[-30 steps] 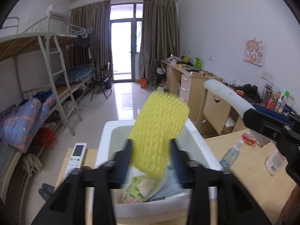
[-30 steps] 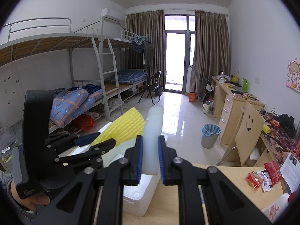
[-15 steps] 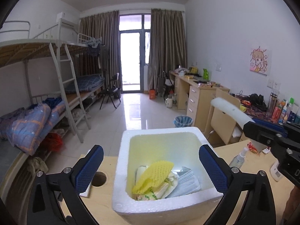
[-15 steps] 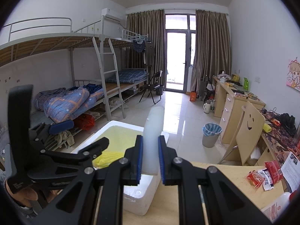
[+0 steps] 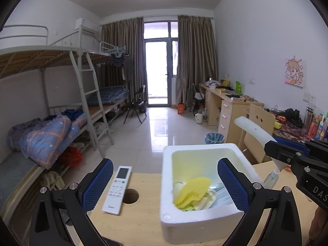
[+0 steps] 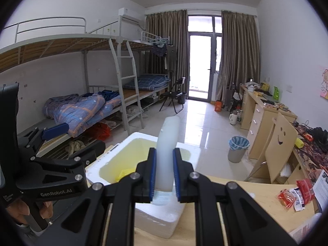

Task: Organize soft objects
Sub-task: 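Lower the white strip into the foam box and open the right gripper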

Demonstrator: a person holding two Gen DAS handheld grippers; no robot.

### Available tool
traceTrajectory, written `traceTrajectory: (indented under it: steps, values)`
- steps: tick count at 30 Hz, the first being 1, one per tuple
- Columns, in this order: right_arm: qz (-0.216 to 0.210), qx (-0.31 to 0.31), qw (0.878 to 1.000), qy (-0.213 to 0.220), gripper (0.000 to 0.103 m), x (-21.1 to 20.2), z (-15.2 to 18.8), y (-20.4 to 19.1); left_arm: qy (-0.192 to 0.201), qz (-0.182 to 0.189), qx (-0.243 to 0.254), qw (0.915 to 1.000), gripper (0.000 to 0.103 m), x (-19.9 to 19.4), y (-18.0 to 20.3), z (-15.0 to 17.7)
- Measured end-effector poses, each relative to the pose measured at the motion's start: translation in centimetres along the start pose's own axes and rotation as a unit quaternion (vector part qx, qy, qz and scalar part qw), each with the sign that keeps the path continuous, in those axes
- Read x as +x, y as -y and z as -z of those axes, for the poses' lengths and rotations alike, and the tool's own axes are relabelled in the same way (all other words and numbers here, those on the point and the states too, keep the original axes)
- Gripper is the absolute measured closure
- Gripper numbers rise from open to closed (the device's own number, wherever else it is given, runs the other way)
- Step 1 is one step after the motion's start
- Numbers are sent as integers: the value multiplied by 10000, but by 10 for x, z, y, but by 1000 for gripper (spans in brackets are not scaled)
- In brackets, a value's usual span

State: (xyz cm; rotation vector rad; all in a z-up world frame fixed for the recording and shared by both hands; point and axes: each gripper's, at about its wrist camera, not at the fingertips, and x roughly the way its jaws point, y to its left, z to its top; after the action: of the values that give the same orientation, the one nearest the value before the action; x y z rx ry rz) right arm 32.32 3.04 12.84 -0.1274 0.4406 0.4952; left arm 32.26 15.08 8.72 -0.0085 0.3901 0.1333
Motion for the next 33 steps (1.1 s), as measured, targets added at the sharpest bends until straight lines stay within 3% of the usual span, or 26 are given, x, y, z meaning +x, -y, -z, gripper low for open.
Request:
traceTrajectory:
  steps: [14, 28, 33]
  values:
    - [-452, -125, 9989, -76, 84, 20, -5, -28, 89, -453, -153, 9988, 1, -20, -30, 4]
    - [-404, -98, 9989, -221, 84, 31, 0, -27, 89, -456, -167, 9988, 1, -24, -34, 8]
    - [-306, -177, 9990, -268, 79, 38, -2, -33, 83, -491, -205, 9985, 1, -24, -38, 7]
